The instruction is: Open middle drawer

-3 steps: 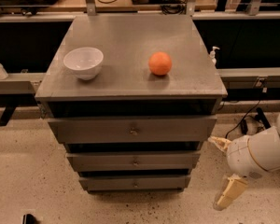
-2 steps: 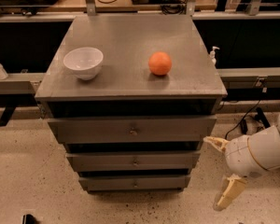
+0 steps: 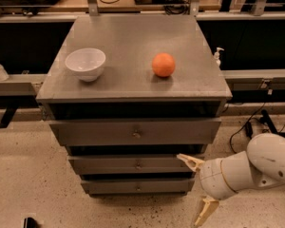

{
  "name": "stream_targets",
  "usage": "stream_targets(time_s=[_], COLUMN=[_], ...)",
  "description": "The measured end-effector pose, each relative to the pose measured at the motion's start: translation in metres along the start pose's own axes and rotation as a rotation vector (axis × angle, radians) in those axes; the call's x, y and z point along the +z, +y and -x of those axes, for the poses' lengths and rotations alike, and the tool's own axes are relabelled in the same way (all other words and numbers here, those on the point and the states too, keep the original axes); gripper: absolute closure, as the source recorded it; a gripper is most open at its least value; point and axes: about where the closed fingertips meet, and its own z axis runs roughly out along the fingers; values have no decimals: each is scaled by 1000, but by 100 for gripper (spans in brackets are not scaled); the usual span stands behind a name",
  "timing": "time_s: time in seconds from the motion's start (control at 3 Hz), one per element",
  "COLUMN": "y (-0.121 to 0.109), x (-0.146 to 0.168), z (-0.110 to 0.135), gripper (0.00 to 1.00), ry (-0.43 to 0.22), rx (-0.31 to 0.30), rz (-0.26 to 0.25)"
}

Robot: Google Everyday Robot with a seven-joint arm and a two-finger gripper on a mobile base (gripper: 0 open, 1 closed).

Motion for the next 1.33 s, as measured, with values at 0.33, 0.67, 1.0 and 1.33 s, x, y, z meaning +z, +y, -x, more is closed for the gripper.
stream_targets(time_s=[0.33, 0.67, 1.0, 1.33], y=[-11, -10, -4, 1], x=[4, 12, 40, 84], z=[-2, 3, -35, -99], gripper=[0, 0, 0, 0], ry=[14, 4, 37, 101], rx=[-4, -20, 7, 60], rz=[-48, -15, -6, 10])
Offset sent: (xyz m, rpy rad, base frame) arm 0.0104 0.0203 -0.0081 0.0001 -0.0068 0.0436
